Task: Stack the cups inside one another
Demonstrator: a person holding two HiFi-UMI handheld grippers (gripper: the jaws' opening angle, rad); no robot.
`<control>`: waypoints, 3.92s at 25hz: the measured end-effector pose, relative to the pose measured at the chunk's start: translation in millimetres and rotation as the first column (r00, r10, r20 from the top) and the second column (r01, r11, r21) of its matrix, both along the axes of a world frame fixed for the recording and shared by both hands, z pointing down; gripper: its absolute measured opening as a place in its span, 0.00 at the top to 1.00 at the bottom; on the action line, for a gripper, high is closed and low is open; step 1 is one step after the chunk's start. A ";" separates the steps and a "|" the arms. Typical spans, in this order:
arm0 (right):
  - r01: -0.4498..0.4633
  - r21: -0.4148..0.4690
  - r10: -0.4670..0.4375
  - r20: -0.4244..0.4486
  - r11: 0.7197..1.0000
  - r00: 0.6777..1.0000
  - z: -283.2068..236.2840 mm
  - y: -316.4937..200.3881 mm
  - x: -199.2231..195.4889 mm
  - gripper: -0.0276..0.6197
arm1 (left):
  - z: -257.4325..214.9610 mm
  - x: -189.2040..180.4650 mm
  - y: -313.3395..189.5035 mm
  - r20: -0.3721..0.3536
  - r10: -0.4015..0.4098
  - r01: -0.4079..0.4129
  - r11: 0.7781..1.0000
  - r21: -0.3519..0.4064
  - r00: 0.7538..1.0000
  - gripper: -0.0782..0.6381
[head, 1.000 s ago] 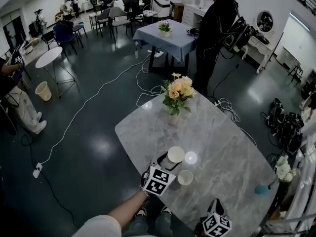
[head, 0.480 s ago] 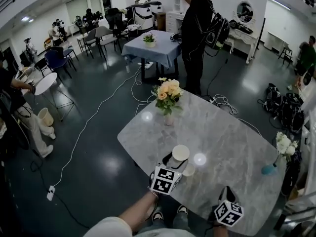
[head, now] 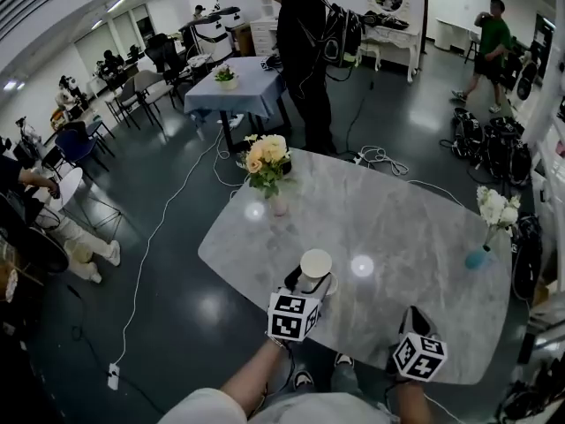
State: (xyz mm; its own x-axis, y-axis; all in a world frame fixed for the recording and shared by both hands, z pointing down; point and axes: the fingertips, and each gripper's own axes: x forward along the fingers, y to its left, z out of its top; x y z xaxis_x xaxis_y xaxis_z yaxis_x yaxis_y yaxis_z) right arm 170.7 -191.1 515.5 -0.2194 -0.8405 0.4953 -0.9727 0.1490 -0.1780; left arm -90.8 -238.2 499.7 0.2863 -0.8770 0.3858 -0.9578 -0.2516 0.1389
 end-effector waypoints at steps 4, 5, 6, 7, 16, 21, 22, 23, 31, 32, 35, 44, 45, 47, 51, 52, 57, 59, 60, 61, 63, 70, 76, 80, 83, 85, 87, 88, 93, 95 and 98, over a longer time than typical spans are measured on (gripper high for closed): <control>-0.012 -0.013 0.012 0.001 1.000 1.000 4.5 3.8 5.2 0.95 | 6.6 8.9 2.4 -0.002 0.016 -0.016 1.000 -0.014 1.000 0.48; -0.013 -0.018 0.013 0.001 1.000 1.000 6.3 4.9 5.7 0.95 | 8.8 10.7 2.9 -0.003 0.019 -0.019 1.000 -0.018 1.000 0.48; -0.013 -0.022 0.013 0.002 1.000 1.000 8.1 5.8 6.1 0.95 | 10.8 12.4 3.1 -0.003 0.022 -0.022 1.000 -0.020 1.000 0.48; -0.013 -0.025 0.013 0.003 1.000 1.000 9.6 6.8 6.6 0.95 | 12.7 14.0 3.1 -0.002 0.024 -0.024 0.999 -0.023 1.000 0.48; -0.032 -0.057 0.032 -0.002 0.998 0.999 19.3 16.4 16.9 0.95 | 27.9 21.0 6.4 -0.013 0.025 -0.026 0.998 -0.053 1.000 0.48; -0.044 -0.077 0.043 -0.007 0.996 0.999 24.6 21.2 20.4 0.95 | 37.6 21.8 7.9 -0.015 0.028 -0.029 0.997 -0.074 0.999 0.48; -0.045 -0.082 0.044 -0.007 0.996 0.999 26.2 21.9 20.1 0.95 | 39.8 21.8 7.6 -0.014 0.030 -0.031 0.997 -0.077 0.999 0.48; -0.046 -0.086 0.046 -0.007 0.995 0.999 27.9 22.7 19.9 0.95 | 42.2 21.9 7.5 -0.012 0.031 -0.032 0.996 -0.080 0.999 0.48; -0.050 -0.100 0.049 -0.008 0.994 0.999 35.0 22.8 18.9 0.95 | 56.2 21.2 7.4 -0.010 0.032 -0.032 0.994 -0.102 0.999 0.48; -0.049 -0.101 0.048 -0.008 0.994 0.999 34.4 22.2 18.2 0.95 | 56.9 21.1 7.6 -0.010 0.032 -0.033 0.994 -0.105 0.999 0.48; -0.044 -0.103 0.043 -0.007 0.994 0.999 32.0 21.0 15.4 0.95 | 57.4 20.7 8.5 -0.011 0.030 -0.031 0.993 -0.111 0.999 0.48; -0.039 -0.114 0.039 -0.004 0.993 0.999 36.5 22.1 12.8 0.95 | 68.0 26.2 10.6 0.038 0.068 -0.063 0.989 -0.137 0.997 0.48; -0.040 -0.114 0.040 -0.004 0.993 0.999 36.4 21.7 13.0 0.95 | 68.3 27.3 11.0 0.031 0.072 -0.067 0.988 -0.140 0.997 0.48; -0.041 -0.113 0.041 -0.003 0.993 0.999 36.1 21.1 13.2 0.95 | 69.5 28.2 11.9 0.015 0.070 -0.067 0.987 -0.146 0.997 0.47; -0.037 -0.110 0.037 0.000 0.993 0.999 35.9 20.2 11.8 0.95 | 69.8 26.5 12.7 -0.013 0.053 -0.054 0.988 -0.146 0.999 0.42; -0.036 -0.111 0.036 0.000 0.993 0.999 36.3 20.1 11.7 0.95 | 69.4 25.4 12.8 -0.019 0.047 -0.049 0.988 -0.144 0.999 0.41; -0.026 -0.113 0.026 0.000 0.993 1.000 37.2 19.8 9.4 0.95 | 65.6 15.5 14.6 -0.049 0.008 -0.015 0.991 -0.135 0.999 0.40; -0.020 -0.110 0.020 0.001 0.994 1.000 36.7 18.0 7.7 0.95 | 62.4 10.1 15.3 -0.055 -0.013 0.006 0.992 -0.128 0.998 0.40; -0.016 -0.108 0.016 0.001 0.994 1.000 36.4 16.9 6.4 0.95 | 60.5 7.1 16.1 -0.055 -0.023 0.016 0.992 -0.123 0.998 0.40; -0.012 -0.105 0.012 0.001 0.994 1.000 36.0 16.0 5.1 0.95 | 58.2 4.1 17.4 -0.055 -0.032 0.025 0.993 -0.117 0.998 0.40; -0.003 -0.101 0.004 0.001 0.995 1.000 34.4 15.6 2.4 0.95 | 52.1 -1.8 22.2 -0.068 -0.054 0.047 0.993 -0.108 0.996 0.40; 0.047 -0.075 -0.046 0.013 0.996 0.999 23.0 7.1 -16.7 0.95 | 28.3 -31.5 41.8 -0.075 -0.163 0.158 0.985 -0.069 0.984 0.67; 0.106 -0.043 -0.105 0.028 0.993 0.994 10.5 -3.2 -40.5 0.95 | 12.3 -60.4 59.9 -0.061 -0.278 0.276 0.961 -0.034 0.959 0.85; 0.127 -0.029 -0.126 0.033 0.991 0.991 6.5 -0.8 -56.1 0.95 | 11.3 -76.7 78.9 -0.071 -0.318 0.316 0.948 -0.037 0.946 0.88; 0.130 -0.022 -0.129 0.041 0.991 0.991 4.4 4.8 -63.8 0.95 | 12.1 -80.3 93.5 -0.104 -0.318 0.315 0.948 -0.046 0.942 0.88; 0.123 -0.015 -0.123 0.047 0.992 0.991 1.6 11.2 -66.7 0.95 | 11.9 -78.8 102.0 -0.119 -0.306 0.302 0.952 -0.047 0.945 0.88; 0.110 -0.009 -0.110 0.056 0.994 0.992 -0.7 20.2 -69.5 0.95 | 11.5 -75.5 110.4 -0.126 -0.283 0.279 0.959 -0.047 0.951 0.88; 0.102 -0.009 -0.102 0.061 0.995 0.993 -1.0 25.1 -70.9 0.95 | 11.4 -73.1 114.3 -0.128 -0.267 0.263 0.964 -0.048 0.955 0.88; 0.063 -0.024 -0.061 0.085 0.998 0.995 3.6 50.0 -67.7 0.95 | 17.9 -48.0 131.6 -0.132 -0.178 0.172 0.984 -0.057 0.975 0.88; 0.054 -0.017 -0.053 0.086 0.998 0.995 1.2 57.1 -65.5 0.95 | 20.7 -37.9 136.7 -0.136 -0.152 0.145 0.987 -0.062 0.979 0.88; 0.050 0.002 -0.050 0.085 0.999 0.995 -8.7 63.6 -65.2 0.95 | 20.4 -27.3 142.8 -0.143 -0.124 0.115 0.991 -0.068 0.982 0.88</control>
